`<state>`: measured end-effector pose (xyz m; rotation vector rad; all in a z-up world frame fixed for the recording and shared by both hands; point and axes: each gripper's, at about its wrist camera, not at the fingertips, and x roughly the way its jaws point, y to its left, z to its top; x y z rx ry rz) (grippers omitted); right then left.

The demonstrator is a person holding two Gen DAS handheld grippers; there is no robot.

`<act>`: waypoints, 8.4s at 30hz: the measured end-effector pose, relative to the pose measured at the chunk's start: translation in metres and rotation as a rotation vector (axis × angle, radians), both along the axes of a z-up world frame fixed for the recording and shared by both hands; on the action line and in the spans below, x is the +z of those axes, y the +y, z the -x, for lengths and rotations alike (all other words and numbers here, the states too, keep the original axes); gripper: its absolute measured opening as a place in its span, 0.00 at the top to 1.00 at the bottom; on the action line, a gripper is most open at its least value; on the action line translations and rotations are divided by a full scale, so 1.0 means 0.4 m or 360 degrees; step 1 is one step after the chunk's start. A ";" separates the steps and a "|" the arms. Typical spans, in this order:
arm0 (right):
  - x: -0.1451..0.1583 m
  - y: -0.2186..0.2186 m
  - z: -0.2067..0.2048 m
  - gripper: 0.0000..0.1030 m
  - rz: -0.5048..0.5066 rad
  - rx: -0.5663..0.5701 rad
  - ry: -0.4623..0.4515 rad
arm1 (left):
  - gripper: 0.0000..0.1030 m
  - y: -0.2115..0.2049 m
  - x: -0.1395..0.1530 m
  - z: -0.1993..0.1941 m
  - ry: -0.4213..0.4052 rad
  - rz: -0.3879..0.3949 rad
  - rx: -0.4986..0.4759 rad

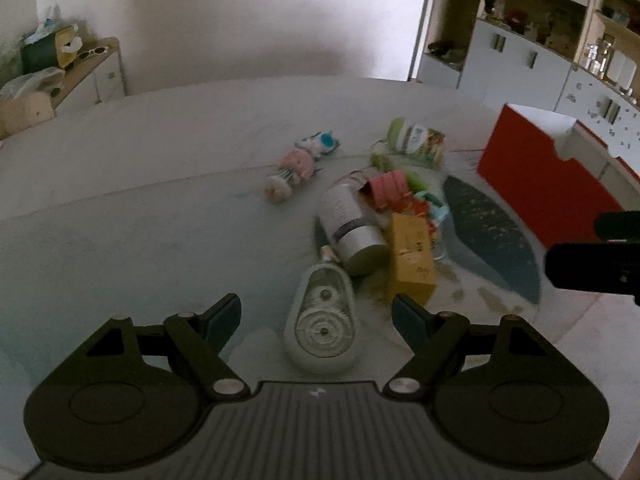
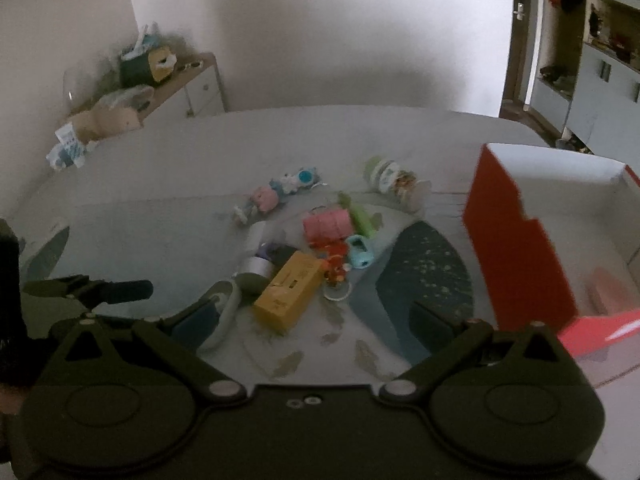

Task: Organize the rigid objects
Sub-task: 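Grasp the white tape roller with the left tool while the right tool grasps the yellow box, then carry the tape roller and yellow box into the red box and release both, then withdraw both tools from the box back toward the table items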

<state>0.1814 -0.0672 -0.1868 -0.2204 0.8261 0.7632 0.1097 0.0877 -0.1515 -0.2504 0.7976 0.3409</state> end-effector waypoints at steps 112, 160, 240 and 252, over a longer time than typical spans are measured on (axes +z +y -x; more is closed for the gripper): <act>0.131 -0.437 -0.297 0.72 -0.0229 -0.0261 0.0105 | 0.51 -0.378 0.296 -0.295 -0.0221 -0.0012 -0.0350; -0.099 -0.524 -0.647 0.73 0.0180 -0.0210 0.0175 | 0.51 -0.614 0.047 -0.953 0.0324 -0.0026 -0.0557; 0.123 -0.535 -0.365 0.18 -0.0062 -0.0259 0.0026 | 0.29 -0.492 0.287 -0.521 -0.0073 0.0038 -0.0453; 0.143 -0.464 -0.245 0.02 -0.0130 -0.0332 -0.0031 | 0.21 -0.384 0.289 -0.372 -0.0121 0.0041 -0.0385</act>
